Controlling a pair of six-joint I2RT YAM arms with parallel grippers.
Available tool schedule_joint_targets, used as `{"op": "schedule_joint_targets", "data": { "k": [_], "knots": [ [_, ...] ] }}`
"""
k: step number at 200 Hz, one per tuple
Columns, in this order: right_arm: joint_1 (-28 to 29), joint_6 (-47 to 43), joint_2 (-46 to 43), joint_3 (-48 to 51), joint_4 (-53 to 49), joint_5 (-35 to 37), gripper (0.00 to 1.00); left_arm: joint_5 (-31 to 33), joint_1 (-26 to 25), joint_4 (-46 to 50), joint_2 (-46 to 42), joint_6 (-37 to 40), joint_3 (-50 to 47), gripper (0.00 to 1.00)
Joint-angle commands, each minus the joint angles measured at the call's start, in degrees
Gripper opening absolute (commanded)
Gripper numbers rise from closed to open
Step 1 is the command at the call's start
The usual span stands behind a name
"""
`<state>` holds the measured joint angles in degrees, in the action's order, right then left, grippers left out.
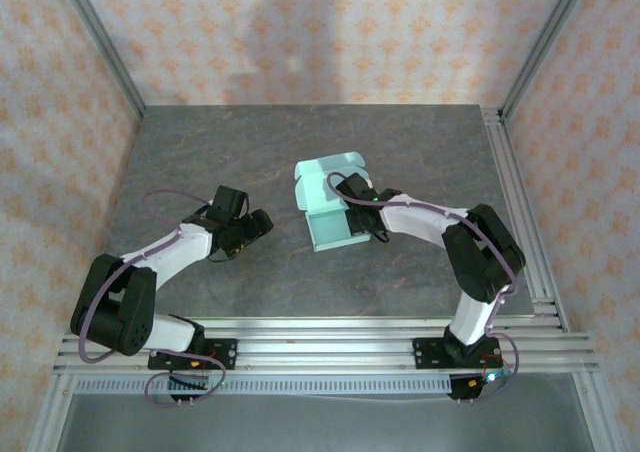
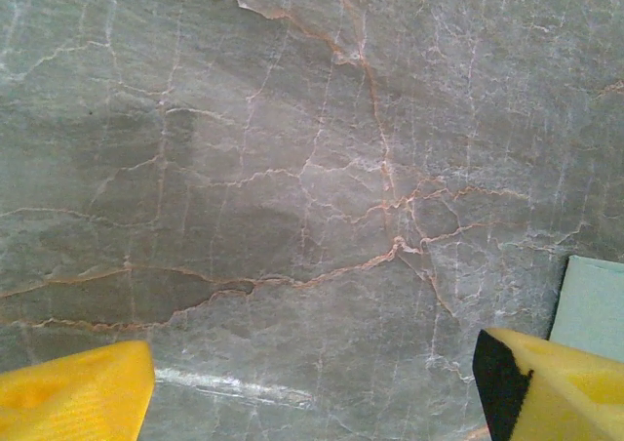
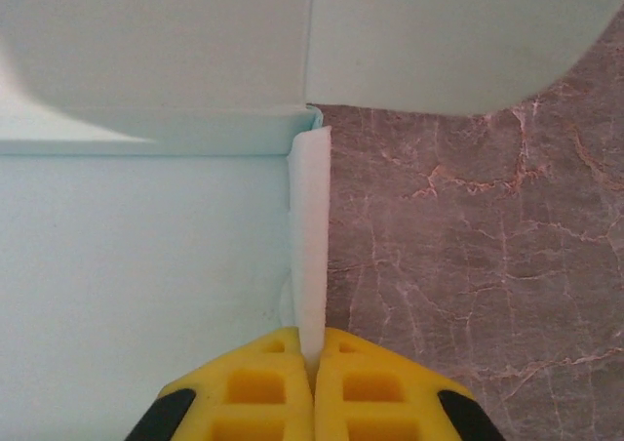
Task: Fold the paper box
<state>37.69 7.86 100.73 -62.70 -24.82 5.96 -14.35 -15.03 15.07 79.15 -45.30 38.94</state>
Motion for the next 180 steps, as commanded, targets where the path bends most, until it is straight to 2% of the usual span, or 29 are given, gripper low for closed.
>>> {"op": "schedule_joint_targets", "data": {
  "k": [1,33,56,94,134,180],
  "knots": [
    [0.1,0.11,-2.85,0.12,-0.03,2.54,0.04,2.91,-0.19,-1.14,0.18,0.81,-0.92,0.86],
    [0.1,-0.46,-9.46,5.94,10.35,-0.74,0.04,3.68,1.01,-4.5,-0.26,0.34,-2.73,0.86],
    [0.01,-1.1,-15.07,11.04,20.19,-5.17,0.04,-1.21,3.19,-10.18,0.45,-2.1,-4.28,0.87],
    [-2.05,2.12,-21.48,16.72,32.96,-15.79,0.03,-6.58,3.32,-16.51,2.52,-4.17,-4.05,0.87],
    [-2.9,2.44,-23.3,20.5,42.64,-27.67,0.04,-16.14,2.65,-24.04,4.67,-5.14,-2.95,0.88],
    [-2.81,2.05,-21.67,20.39,46.94,-35.89,0.05,-24.87,-1.61,-27.57,6.63,-5.26,0.8,0.88]
  ]
}}
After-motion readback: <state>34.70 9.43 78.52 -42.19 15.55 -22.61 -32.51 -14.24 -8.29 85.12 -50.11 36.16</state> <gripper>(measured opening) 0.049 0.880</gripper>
